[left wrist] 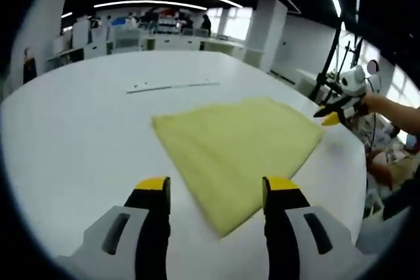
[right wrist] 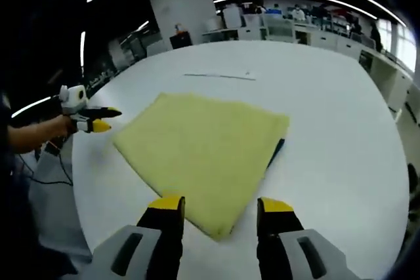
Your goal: Fold the garment on the visible template until the final outline fits inside the template.
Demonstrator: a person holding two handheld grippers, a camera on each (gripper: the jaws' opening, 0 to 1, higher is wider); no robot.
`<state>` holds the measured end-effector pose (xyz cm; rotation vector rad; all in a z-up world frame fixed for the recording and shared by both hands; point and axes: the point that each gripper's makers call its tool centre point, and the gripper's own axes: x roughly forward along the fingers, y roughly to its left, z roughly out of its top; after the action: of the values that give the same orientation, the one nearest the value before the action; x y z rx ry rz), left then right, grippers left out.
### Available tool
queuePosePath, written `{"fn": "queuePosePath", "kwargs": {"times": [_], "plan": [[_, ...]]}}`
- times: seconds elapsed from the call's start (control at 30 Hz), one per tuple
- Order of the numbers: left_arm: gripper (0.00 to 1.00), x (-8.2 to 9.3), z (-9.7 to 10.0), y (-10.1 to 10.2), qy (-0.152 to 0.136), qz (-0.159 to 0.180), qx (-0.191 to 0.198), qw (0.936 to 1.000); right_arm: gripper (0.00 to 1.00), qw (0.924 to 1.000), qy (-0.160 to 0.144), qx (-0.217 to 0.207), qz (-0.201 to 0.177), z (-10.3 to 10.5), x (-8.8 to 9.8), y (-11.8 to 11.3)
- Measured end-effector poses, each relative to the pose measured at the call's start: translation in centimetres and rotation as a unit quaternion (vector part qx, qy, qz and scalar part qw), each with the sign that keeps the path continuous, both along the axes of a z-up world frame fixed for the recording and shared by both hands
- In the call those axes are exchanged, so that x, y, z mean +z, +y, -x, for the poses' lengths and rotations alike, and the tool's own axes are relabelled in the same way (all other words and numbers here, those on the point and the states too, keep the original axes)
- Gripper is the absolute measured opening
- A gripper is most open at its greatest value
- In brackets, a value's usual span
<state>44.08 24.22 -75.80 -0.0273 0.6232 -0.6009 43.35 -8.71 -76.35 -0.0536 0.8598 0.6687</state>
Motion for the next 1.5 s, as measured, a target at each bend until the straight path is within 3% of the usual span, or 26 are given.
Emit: {"fn": "queuePosePath", "kwargs": {"times": [0.23, 0.67, 1.17, 1.5], "plan": [[0.46, -1.2, 1.5, 0.2, 0.015, -0.006, 0.002, 0.9999, 0.3, 1.0, 0.006, -0.002, 0.001, 1.7, -1.0, -0.6], [0.18, -3.2, 3.0, 1.1, 0.051, -0.011, 0.014, 0.9985, 0.08, 1.0, 0.001, 0.001, 0.001, 2.7, -2.8, -1.2], [0.03, -3.6, 3.4, 0.8, 0.068, 0.005, 0.013, 0.9976, 0.0, 0.9999, -0.009, 0.009, -0.004, 2.4, -2.8, -0.8], [0.0, -3.7, 3.3, 0.7, 0.075, 0.015, 0.02, 0.9969, 0.0, 0.9997, -0.02, 0.017, -0.002, 2.2, -2.3, -1.1]]}}
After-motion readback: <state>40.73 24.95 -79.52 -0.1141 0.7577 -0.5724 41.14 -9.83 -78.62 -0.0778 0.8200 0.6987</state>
